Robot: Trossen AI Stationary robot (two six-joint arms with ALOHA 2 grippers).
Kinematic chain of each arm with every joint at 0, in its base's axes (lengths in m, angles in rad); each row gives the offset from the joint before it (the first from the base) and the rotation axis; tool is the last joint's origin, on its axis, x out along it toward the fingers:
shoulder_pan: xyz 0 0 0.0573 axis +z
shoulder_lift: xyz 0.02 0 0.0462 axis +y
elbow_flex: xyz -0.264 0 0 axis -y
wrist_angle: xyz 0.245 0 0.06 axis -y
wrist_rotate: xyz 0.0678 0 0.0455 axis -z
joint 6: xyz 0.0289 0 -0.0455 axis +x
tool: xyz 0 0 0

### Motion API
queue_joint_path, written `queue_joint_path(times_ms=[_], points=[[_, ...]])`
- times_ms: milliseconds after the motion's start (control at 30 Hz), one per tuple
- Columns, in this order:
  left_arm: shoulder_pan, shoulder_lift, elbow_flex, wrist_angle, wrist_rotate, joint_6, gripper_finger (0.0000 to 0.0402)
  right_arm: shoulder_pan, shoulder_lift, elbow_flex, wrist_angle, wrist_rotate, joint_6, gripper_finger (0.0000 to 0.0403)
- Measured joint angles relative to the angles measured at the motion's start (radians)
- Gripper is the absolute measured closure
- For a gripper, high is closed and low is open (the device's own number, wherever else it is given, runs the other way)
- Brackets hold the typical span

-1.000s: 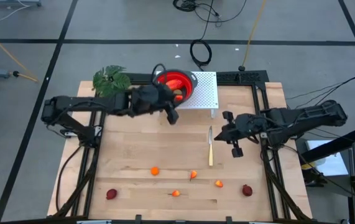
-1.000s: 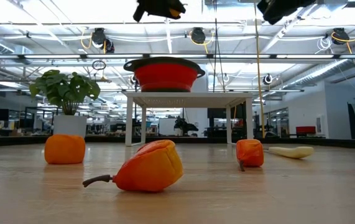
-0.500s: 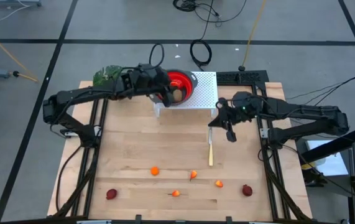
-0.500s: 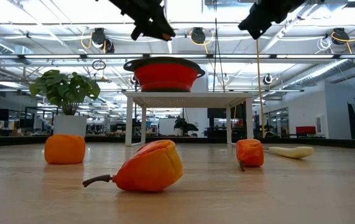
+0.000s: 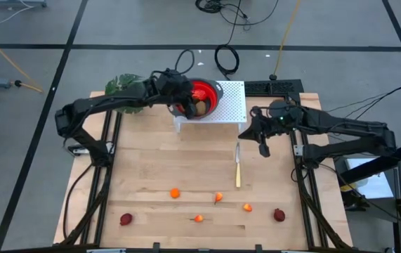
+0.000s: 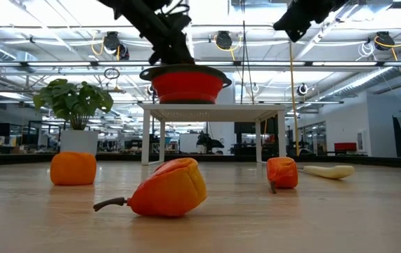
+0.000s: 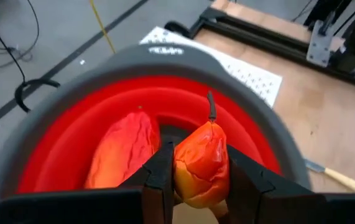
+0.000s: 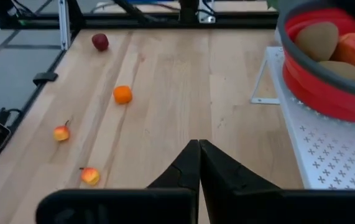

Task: Pick & Place Fruit
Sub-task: Put the orange pear into the red strainer bowl on the shelf

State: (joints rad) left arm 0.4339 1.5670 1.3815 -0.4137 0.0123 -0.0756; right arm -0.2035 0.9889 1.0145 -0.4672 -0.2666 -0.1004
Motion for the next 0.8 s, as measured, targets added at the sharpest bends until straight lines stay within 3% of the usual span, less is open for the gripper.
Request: queue_joint_path(times_ms=[267,800], points=[[-0.004,0.050,-0.001,0.033,0.036,-0.015,0.0305,0.000,-0.098,-0.004,-0.052,0.005,0.033,0.0403],[-0.013,0.050,-0.001,0.060,0.008,-0.051,0.0305,0.000,-0.342,-0.178,-0.008,0.036,0.097,0.0403]])
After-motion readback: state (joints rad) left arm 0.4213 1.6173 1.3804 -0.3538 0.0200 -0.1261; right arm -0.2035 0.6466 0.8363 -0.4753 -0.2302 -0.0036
